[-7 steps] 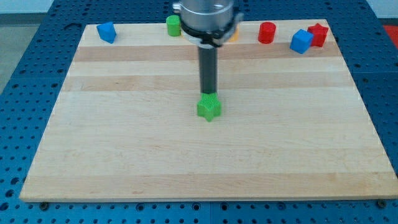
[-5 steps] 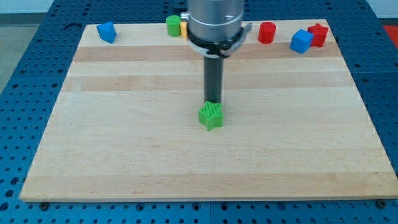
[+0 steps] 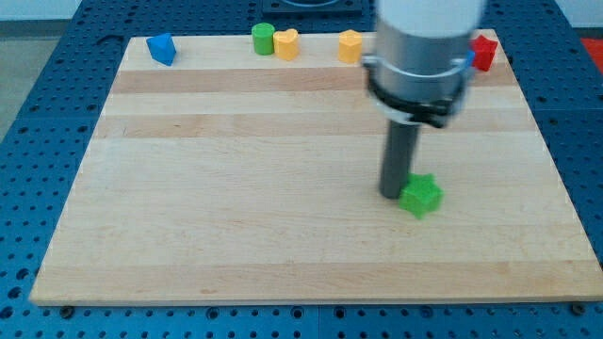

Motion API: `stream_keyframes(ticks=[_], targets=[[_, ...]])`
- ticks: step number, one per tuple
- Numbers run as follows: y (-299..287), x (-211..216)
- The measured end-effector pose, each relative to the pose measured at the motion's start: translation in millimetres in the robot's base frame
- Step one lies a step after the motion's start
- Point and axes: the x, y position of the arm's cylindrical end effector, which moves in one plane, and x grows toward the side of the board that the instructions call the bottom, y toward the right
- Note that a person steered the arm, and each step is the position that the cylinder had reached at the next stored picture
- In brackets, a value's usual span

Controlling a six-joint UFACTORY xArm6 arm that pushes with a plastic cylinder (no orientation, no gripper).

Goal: Move the green star towards bottom right

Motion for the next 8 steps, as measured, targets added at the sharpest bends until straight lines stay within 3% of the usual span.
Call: stream_keyframes(ticks=[1,4,6,8], targets=[[49,8],[71,-6],[98,27],[96,29]])
